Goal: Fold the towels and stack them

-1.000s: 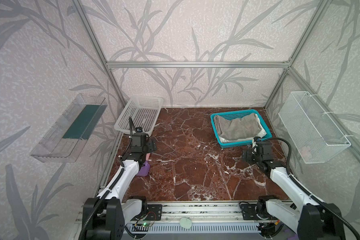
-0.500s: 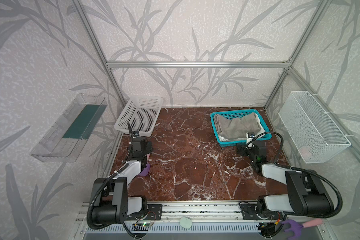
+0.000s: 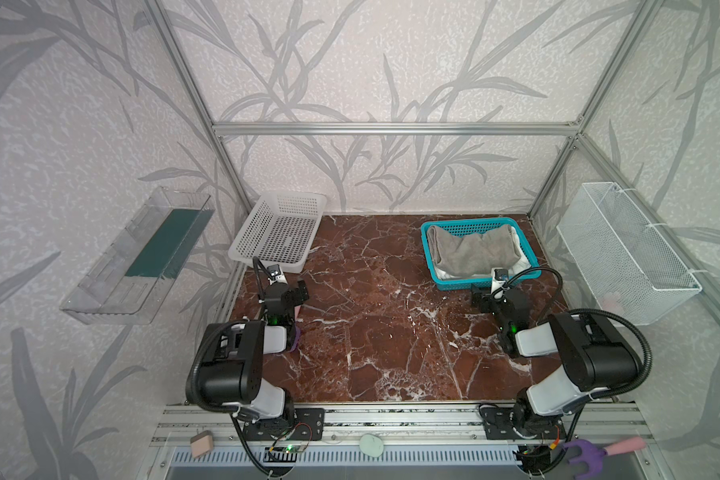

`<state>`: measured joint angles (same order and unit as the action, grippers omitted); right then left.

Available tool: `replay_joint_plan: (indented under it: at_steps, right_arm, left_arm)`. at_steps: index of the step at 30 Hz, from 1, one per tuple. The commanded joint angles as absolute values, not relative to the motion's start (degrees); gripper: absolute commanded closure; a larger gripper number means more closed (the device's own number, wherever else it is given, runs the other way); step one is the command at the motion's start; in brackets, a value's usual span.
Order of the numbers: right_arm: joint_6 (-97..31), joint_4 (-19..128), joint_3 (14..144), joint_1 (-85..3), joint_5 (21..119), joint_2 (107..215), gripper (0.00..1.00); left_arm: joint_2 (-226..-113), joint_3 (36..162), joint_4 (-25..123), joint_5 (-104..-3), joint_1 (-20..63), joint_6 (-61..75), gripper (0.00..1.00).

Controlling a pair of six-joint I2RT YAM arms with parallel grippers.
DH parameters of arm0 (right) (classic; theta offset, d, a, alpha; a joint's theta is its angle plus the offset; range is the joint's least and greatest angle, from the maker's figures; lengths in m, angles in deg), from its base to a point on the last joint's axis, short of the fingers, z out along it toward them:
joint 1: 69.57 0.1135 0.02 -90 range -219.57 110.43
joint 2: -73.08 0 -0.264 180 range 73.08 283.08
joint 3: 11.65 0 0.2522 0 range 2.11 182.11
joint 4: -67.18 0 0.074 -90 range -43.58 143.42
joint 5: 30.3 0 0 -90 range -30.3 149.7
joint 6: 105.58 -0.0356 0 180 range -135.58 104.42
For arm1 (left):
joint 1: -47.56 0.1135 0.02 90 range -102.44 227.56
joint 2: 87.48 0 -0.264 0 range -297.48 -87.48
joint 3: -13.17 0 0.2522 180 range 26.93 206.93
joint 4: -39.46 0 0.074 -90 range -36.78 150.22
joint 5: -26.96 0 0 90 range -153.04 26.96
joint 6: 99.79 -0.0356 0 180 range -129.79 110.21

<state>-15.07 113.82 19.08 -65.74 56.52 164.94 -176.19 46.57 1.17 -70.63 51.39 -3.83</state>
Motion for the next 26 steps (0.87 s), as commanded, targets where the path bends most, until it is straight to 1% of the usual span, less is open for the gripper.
replay_joint_plan:
  at_steps: [1, 3, 4, 5, 7, 17, 20, 21, 23, 26]
  right_arm:
    - [-14.34, 113.68, 21.36, -65.27, 55.31, 163.95, 0.01]
    - [-14.31, 114.05, 21.19, -65.27, 55.57, 163.96, 0.01]
    - [-14.34, 114.09, 21.17, -65.26, 55.57, 163.96, 0.01]
    - [-14.31, 113.92, 21.18, -65.22, 55.44, 163.96, 0.01]
    - [-14.28, 113.83, 21.28, -65.26, 55.4, 163.94, 0.01]
    - [-13.97, 113.24, 21.61, -65.27, 55.84, 163.9, 0.01]
    - [-11.41, 113.96, 21.28, -64.97, 61.58, 164.13, 0.01]
    - [-11.33, 113.16, 21.72, -64.72, 61.56, 164.13, 0.01]
    - [-11.64, 112.79, 21.95, -64.74, 60.92, 164.14, 0.01]
    - [-14.14, 113.42, 21.56, -64.74, 54.04, 164.06, 0.01]
  left_arm:
    - [-175.34, 47.15, -0.34, -69.42, 51.35, -4.85, 0.05]
    - [-175.67, 47.49, -0.01, -69.6, 51.34, -5.05, 0.05]
    - [-176.59, 46.94, -2.63, -69.65, 51.35, -5.25, 0.02]
    - [-177.41, 46.4, -5.21, -69.64, 51.32, -5.47, 0.01]
    - [-176.46, 46.94, -2.41, -69.52, 51.39, -5.28, 0.01]
    - [-177.04, 46.7, -3.96, -69.54, 51.32, -5.48, 0.01]
    - [-177.04, 46.71, -3.92, -69.55, 51.3, -5.48, 0.01]
    - [-177.04, 46.7, -3.92, -69.54, 51.33, -5.48, 0.01]
    - [-177.04, 46.73, -3.88, -69.53, 51.3, -5.48, 0.01]
    - [-177.04, 46.71, -3.99, -69.53, 51.25, -5.48, 0.01]
